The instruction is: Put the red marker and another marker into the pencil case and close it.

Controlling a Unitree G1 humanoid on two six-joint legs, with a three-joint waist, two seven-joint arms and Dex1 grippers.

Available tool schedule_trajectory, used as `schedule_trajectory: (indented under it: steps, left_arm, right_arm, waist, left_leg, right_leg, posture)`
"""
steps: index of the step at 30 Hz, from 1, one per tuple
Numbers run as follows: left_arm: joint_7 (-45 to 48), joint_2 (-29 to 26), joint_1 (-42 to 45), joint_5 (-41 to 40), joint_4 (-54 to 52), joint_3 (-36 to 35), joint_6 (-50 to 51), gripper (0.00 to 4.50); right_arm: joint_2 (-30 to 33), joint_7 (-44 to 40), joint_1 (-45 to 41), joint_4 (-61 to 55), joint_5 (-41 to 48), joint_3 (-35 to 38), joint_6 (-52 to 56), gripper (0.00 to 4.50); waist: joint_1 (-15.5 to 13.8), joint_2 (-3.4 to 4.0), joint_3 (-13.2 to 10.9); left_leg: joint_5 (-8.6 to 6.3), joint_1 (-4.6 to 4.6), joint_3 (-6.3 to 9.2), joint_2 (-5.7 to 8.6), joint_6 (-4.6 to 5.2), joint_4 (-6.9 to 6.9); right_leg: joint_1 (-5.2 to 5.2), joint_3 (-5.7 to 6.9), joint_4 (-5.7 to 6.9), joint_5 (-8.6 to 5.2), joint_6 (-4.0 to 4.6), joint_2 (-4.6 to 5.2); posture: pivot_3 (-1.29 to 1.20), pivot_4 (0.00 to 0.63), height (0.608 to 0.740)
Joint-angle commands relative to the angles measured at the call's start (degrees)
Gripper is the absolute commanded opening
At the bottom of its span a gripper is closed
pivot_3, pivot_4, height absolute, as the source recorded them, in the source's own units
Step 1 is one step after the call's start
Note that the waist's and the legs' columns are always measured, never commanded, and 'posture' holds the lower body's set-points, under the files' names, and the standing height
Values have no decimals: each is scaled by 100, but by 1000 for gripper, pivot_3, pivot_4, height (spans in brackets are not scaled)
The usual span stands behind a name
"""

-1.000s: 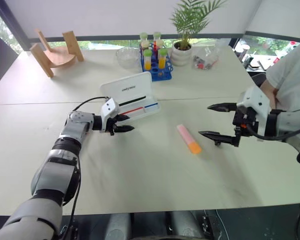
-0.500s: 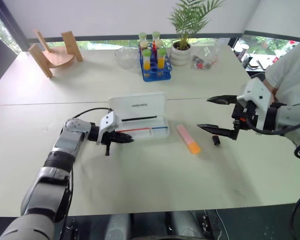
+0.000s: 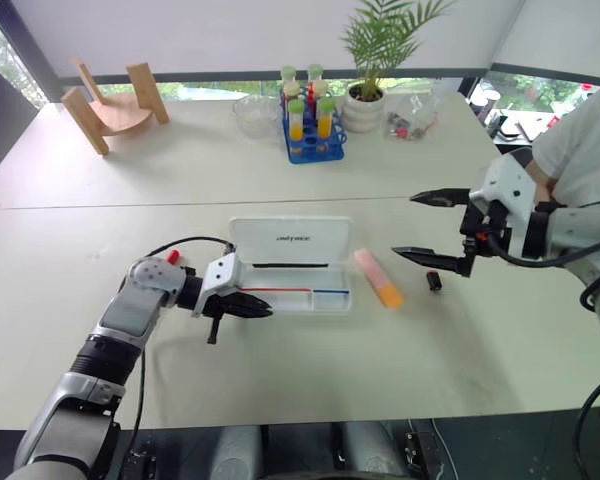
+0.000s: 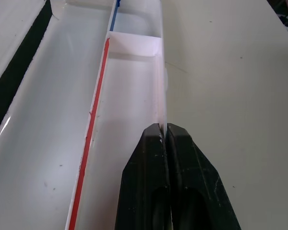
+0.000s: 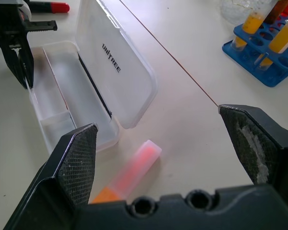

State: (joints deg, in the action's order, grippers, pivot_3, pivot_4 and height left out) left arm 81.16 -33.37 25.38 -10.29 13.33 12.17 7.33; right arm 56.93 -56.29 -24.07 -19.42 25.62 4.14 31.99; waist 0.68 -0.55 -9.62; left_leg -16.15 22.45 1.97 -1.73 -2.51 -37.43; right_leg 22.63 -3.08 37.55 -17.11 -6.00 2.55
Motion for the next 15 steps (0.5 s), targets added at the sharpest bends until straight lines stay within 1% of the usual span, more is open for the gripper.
schedule_trajectory:
  steps: [1, 4, 5, 6, 7, 9, 12, 14, 15]
  left_arm:
    - [-54, -92, -62, -61, -217, -37, 10, 1815]
    - [-127, -277, -142, -268, -639, -258, 210, 3288]
    - [-150, -369, -187, -356, -836, -352, 302, 3728]
    - [-138, -522, -280, -474, -1122, -465, 406, 4267]
    - [-147, -669, -378, -587, -1395, -586, 506, 4392]
    - [-218, -985, -625, -863, -1990, -914, 776, 4392]
    - [-559, -1564, -1161, -1666, -3083, -1970, 1800, 4392]
    - [-856, -1846, -1532, -2177, -3497, -2706, 2563, 4392]
    - [-1003, -1931, -1673, -2349, -3641, -2945, 2842, 4392]
  right_arm:
    - [-28, -33, -86, -31, -24, 81, -106, 4500]
    - [-58, -43, -85, -19, -43, 67, -115, 4500]
    - [-72, -45, -79, -14, -58, 58, -125, 4500]
    - [-86, -52, -70, -8, -63, 56, -129, 4500]
    - [-103, -58, -71, 2, -62, 53, -124, 4500]
    - [-112, -77, -50, 23, -62, 66, -140, 4500]
    - [-139, -78, -42, 87, -58, 77, -130, 4500]
    - [-149, -66, -28, 119, -71, 87, -126, 4500]
    - [-143, -72, -5, 131, -72, 111, -134, 4500]
  waist:
    - [3, 0, 0]
    - [7, 0, -1]
    - [8, 1, -2]
    - [18, 0, -3]
    - [32, -1, -4]
    - [38, 3, -6]
    - [47, 1, -10]
    - [37, 5, -13]
    - [34, 6, -13]
  left_leg:
    - [0, 0, -1, 0, 0, 0]
    - [0, 0, 0, -1, 0, 2]
    - [0, 0, 1, -2, 0, 3]
    - [0, 0, 0, -2, 0, 3]
    - [0, 0, -1, -3, 0, 3]
    - [0, 0, -2, -6, 0, 6]
    - [0, -1, -4, -9, 0, 14]
    - [0, -1, -3, -10, 0, 16]
    - [0, -1, -4, -10, 0, 15]
  right_leg:
    - [0, 0, 0, 0, 0, 0]
    - [2, 0, 0, 0, 0, -1]
    - [2, 0, 0, 0, 0, -2]
    - [2, 0, 1, 0, 0, -1]
    - [5, -1, 1, 0, 0, -2]
    - [4, -1, 2, 0, 1, -2]
    - [10, -4, 1, -1, 2, -3]
    - [9, -4, 1, -1, 2, -2]
    - [10, -4, 1, -1, 2, -2]
  posture:
    - [0, 150, 740]
    - [0, 150, 740]
    - [0, 150, 740]
    - [0, 150, 740]
    - [0, 150, 740]
    - [0, 150, 740]
    - [0, 150, 740]
    - [0, 150, 740]
    - [0, 150, 740]
